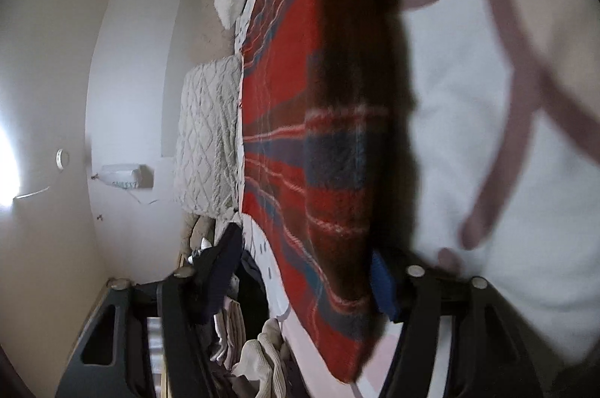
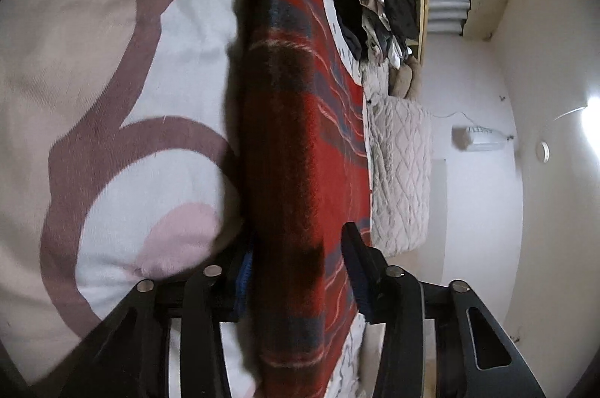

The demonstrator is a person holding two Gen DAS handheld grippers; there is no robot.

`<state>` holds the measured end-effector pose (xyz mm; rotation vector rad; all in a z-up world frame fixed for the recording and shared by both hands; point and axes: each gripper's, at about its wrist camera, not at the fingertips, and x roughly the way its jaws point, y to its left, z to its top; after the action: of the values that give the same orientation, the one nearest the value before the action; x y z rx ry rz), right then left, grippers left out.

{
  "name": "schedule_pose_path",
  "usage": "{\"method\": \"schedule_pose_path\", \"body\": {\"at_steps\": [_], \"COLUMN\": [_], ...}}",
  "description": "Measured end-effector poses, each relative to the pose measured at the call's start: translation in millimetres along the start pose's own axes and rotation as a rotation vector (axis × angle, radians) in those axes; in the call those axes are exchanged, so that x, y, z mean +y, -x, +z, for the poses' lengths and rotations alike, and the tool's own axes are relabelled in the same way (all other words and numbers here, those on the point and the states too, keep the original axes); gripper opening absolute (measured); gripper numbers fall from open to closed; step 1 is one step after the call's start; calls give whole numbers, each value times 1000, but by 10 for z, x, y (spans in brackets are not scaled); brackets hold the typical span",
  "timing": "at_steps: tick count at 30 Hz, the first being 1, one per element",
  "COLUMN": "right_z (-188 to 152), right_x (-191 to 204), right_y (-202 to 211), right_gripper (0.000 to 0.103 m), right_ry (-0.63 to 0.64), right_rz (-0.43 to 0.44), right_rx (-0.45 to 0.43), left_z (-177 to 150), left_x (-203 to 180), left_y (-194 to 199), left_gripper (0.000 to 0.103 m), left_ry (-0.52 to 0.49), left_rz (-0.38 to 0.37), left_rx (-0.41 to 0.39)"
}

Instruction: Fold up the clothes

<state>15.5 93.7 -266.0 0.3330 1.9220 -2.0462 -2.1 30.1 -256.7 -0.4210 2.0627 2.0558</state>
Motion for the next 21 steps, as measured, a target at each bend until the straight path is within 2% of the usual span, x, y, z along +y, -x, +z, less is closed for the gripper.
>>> {"method": "schedule_pose_path", "body": {"at_steps": [2, 4, 6, 14, 17, 21], "right_z": [-59, -172, -334, -1078, -1276, -1380], "right_x": [-3, -25, -67, -223, -260, -304], "right_y": [-44, -76, -116, -231, -248, -277], "right_gripper": [41, 41, 41, 40, 40, 40], "right_ry": [-3, -18, -48, -129, -127, -114], "right_rz": [-20, -37, -40, -49, -58, -67], "right_rx": [31, 81, 133, 334, 368, 365], "left_z": [-58, -115, -170, -298, -359, -469], "left_x": [-32, -106, -158, -110, -87, -88], "left_y": [-50, -37, -21, -95, -125, -142], "left_gripper": [39, 22, 13, 13, 15, 20], "left_ry": [-16, -34, -40, 17, 31, 11], "left_rz": [-1, -5, -10, 14, 21, 52], "left_rx": [14, 22, 34, 70, 88, 121]}}
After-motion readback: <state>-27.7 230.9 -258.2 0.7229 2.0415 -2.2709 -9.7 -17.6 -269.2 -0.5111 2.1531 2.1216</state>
